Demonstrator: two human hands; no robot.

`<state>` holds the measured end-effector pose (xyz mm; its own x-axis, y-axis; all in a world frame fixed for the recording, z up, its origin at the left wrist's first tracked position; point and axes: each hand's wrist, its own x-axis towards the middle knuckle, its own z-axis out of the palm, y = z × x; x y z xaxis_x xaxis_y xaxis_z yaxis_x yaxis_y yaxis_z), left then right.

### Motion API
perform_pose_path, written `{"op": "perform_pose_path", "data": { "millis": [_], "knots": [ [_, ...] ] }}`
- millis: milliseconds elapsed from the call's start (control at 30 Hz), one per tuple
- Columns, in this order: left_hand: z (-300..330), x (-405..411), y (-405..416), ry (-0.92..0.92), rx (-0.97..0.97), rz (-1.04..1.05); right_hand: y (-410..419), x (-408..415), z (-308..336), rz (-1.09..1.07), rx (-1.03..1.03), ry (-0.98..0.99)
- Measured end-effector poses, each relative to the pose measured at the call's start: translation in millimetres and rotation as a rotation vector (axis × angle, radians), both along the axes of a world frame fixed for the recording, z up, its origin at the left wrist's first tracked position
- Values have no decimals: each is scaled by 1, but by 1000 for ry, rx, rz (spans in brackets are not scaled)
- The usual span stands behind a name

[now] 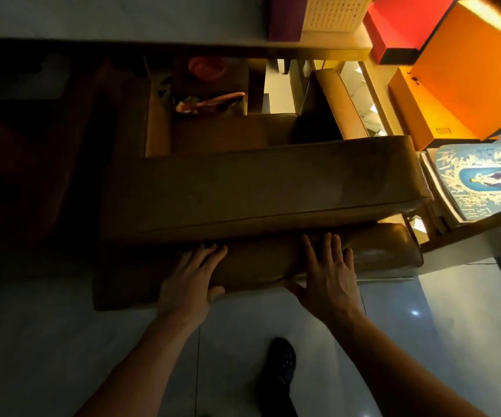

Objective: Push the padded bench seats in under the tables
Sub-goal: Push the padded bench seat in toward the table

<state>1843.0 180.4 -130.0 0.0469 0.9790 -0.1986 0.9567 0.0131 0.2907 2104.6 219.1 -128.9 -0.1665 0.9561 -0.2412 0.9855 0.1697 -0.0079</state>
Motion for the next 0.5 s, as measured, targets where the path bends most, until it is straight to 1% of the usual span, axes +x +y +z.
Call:
{"op": "perform_pose_path", "data": {
  "millis": [233,367,500],
  "knots": [
    [3,-50,-37,15,31,-72,-52,-46,-6,-44,-42,-14],
    [0,-62,-40,52,16,-110,-52,-56,-3,-54,-70,-9],
    [-4,-63,-35,78,95,-129,-42,-55,-3,-39,-57,-36]
  ]
}}
